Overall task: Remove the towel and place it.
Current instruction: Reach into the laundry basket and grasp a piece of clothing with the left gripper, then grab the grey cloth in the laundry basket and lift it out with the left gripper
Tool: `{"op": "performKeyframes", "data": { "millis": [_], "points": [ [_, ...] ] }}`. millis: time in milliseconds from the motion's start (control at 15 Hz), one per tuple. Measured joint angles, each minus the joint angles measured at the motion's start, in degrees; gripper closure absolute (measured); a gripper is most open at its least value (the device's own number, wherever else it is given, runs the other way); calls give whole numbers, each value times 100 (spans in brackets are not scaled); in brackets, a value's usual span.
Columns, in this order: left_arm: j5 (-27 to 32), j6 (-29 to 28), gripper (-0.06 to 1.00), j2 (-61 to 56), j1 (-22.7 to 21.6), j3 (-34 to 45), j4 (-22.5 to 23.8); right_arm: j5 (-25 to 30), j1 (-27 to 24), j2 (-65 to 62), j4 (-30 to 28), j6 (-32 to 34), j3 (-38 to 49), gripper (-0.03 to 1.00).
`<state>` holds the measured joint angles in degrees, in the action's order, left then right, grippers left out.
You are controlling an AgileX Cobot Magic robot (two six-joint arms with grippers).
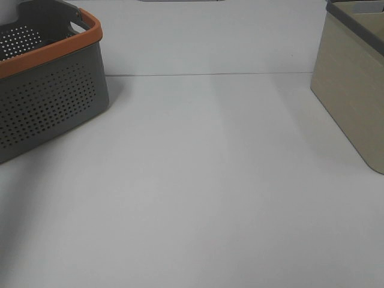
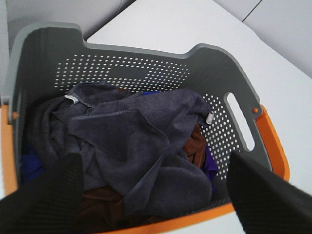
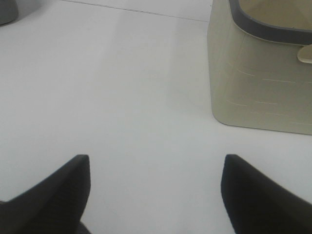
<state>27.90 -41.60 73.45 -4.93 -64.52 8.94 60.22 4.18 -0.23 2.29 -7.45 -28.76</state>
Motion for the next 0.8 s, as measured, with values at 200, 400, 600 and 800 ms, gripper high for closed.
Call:
{"op": "performKeyframes", "data": {
  "millis": [200, 400, 600, 800],
  "points": [
    [-424, -728, 19, 1157, 0, -567, 11, 0, 0, 0, 0, 0, 0, 23],
    [-693, -1490, 19, 2217, 0, -1014, 201, 0, 0, 0, 0, 0, 0, 23],
    [-814, -1948, 19, 3243, 0, -1564, 344, 0, 0, 0, 0, 0, 0, 23],
    [-974, -2183, 20, 4016, 0, -2091, 355, 0, 0, 0, 0, 0, 0, 23]
  ]
}}
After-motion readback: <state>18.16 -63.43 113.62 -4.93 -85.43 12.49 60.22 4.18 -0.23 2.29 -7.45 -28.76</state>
